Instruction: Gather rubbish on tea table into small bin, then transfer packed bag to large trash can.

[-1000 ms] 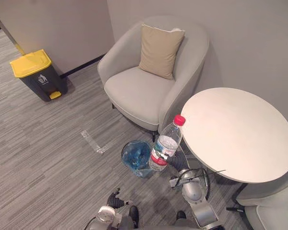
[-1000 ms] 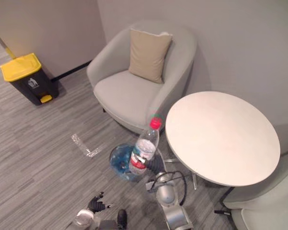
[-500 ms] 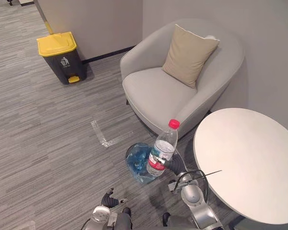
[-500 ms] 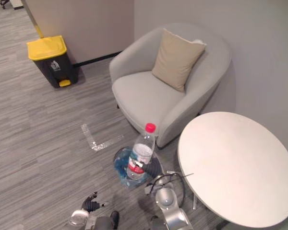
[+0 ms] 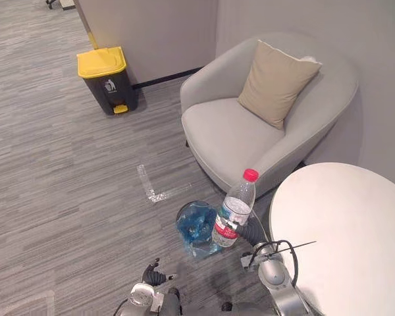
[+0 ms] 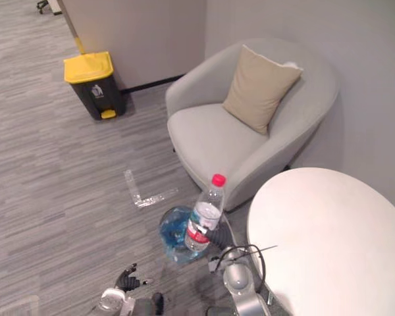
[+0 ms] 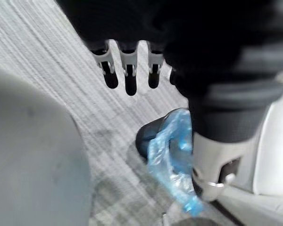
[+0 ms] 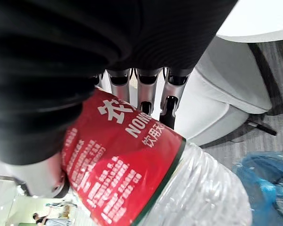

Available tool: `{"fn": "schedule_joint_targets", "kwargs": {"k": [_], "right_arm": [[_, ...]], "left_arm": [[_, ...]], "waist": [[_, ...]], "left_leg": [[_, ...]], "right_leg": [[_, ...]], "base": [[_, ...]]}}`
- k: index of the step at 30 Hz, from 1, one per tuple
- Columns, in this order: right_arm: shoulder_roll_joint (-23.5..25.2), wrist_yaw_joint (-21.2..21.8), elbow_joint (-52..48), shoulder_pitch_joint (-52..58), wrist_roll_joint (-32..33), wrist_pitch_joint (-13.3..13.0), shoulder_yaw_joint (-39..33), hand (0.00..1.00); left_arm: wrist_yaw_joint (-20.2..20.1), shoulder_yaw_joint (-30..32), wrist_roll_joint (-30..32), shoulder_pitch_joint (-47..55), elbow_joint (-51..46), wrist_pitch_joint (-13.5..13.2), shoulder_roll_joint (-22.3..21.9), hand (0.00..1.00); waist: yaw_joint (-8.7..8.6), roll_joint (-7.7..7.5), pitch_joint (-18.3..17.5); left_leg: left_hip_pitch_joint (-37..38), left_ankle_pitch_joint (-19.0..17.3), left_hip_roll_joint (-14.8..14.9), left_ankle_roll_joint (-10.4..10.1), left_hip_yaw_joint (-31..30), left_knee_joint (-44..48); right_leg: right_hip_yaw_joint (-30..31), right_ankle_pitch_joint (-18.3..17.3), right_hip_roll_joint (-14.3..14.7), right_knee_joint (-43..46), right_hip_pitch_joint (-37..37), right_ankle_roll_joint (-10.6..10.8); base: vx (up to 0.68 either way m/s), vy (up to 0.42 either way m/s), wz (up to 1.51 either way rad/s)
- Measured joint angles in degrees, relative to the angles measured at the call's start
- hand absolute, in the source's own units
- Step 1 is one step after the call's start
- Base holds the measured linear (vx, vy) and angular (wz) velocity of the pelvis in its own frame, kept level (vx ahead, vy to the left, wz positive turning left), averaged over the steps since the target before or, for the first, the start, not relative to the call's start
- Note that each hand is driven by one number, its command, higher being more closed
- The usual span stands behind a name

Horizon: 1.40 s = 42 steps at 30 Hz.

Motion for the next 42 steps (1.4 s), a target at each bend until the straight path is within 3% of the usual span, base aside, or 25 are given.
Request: {"fn": "schedule_joint_targets", "kwargs": {"k": [6, 11, 14, 19, 26, 30, 34, 38, 39, 42], "right_arm": [[-0.4, -0.8, 7.3, -6.2, -0.7, 0.1, 2.1, 1.0], [-4.4, -2.1, 16.2, -22.9, -2.2, 0.2, 7.5, 1.0], [-6.7, -3.1, 20.7, -32.6, -2.1, 0.9, 7.3, 1.0], [-9.4, -5.5, 23.2, -42.1, -1.7, 2.0, 3.6, 1.0], [-12.6, -9.5, 23.5, -54.9, -0.3, 2.8, 0.2, 1.0], [-15.5, -11.6, 23.0, -59.9, 2.8, 3.0, -0.8, 1.0], [-22.5, -11.9, 22.7, -62.1, 5.3, 3.0, -2.1, 1.0], [-29.3, -12.0, 25.2, -64.2, 7.3, 2.9, -2.5, 1.0], [-29.5, -12.0, 26.2, -65.0, 7.4, 2.8, -2.4, 0.0], [-30.3, -11.9, 28.3, -67.2, 7.6, 2.3, -1.1, 0.0]], "left_arm": [[0.0, -0.3, -0.1, -0.8, 0.7, -0.2, 0.1, 0.0], [0.9, 0.3, -2.7, -5.9, -0.3, -1.1, 0.2, 0.0], [2.0, 2.2, -5.8, -9.3, -2.0, -1.4, 0.6, 0.0], [3.2, 4.6, -8.6, -12.9, -4.0, -2.3, 0.7, 0.0], [5.2, 11.1, -11.9, -21.2, -8.7, -2.6, -2.6, 0.0], [6.7, 8.9, -13.5, -21.7, -24.1, -2.7, -3.3, 0.0], [6.3, 8.2, -13.4, -7.2, -47.1, -6.3, -3.2, 0.0], [4.6, 8.1, -13.5, 2.5, -51.1, -7.2, -3.2, 0.0], [4.0, 7.9, -13.5, 3.2, -51.2, -7.2, -3.2, 0.0], [2.8, 5.4, -13.5, 4.6, -53.3, -7.8, -3.4, 0.0]], "waist": [[0.05, 0.59, 1.2], [0.73, 2.51, 7.6], [2.45, 2.8, 12.1], [3.64, 2.18, 14.8], [4.13, 2.1, 16.7], [5.7, 2.21, 17.0], [7.84, 2.5, 18.5], [9.74, 2.77, 18.9], [9.85, 2.8, 19.0], [10.45, 2.79, 19.0]], "left_leg": [[-2.2, 0.3, -0.4, 0.0, 2.1, -3.5], [-16.5, -0.1, -1.2, 0.2, 2.0, 4.1], [-23.3, 1.1, -1.4, 0.2, 1.1, 6.3], [-33.0, 2.5, -1.8, 0.6, 0.1, 10.7], [-50.1, 2.1, -2.3, 0.9, -1.3, 20.1], [-57.9, 2.2, -2.7, 0.7, -2.1, 22.6], [-62.5, 2.4, -3.6, 0.5, -3.7, 24.0], [-65.5, 3.3, -5.0, -0.4, -5.0, 23.0], [-65.7, 3.5, -5.1, -0.5, -5.1, 22.5], [-66.3, 4.7, -5.4, -0.8, -5.1, 20.7]], "right_leg": [[2.5, -0.1, -0.1, 0.4, -5.2, 0.0], [2.8, -0.8, -0.3, 7.1, -18.9, 1.3], [1.8, -1.0, -0.3, 10.7, -25.9, 1.5], [0.7, -1.5, -0.8, 17.0, -35.5, 1.8], [-1.5, -3.2, -1.3, 25.3, -50.9, 1.8], [-2.3, -3.6, -1.6, 28.5, -58.5, 1.7], [-3.6, -4.6, -2.4, 30.7, -62.7, 1.7], [-4.6, -5.3, -3.7, 32.2, -66.2, 1.8], [-4.8, -5.3, -3.9, 32.2, -66.5, 1.9], [-5.0, -5.5, -4.4, 32.3, -67.8, 1.9]], "base": [[-0.14, 0.03, -0.22], [-0.3, 0.014, 0.07], [-0.23, -0.003, 0.19], [-0.08, -0.001, 0.21], [-0.04, 0.01, 0.16], [-0.03, 0.014, 0.13], [0.0, 0.013, 0.21], [0.03, 0.018, 0.28], [0.04, 0.016, 0.28], [0.04, 0.004, 0.18]]}}
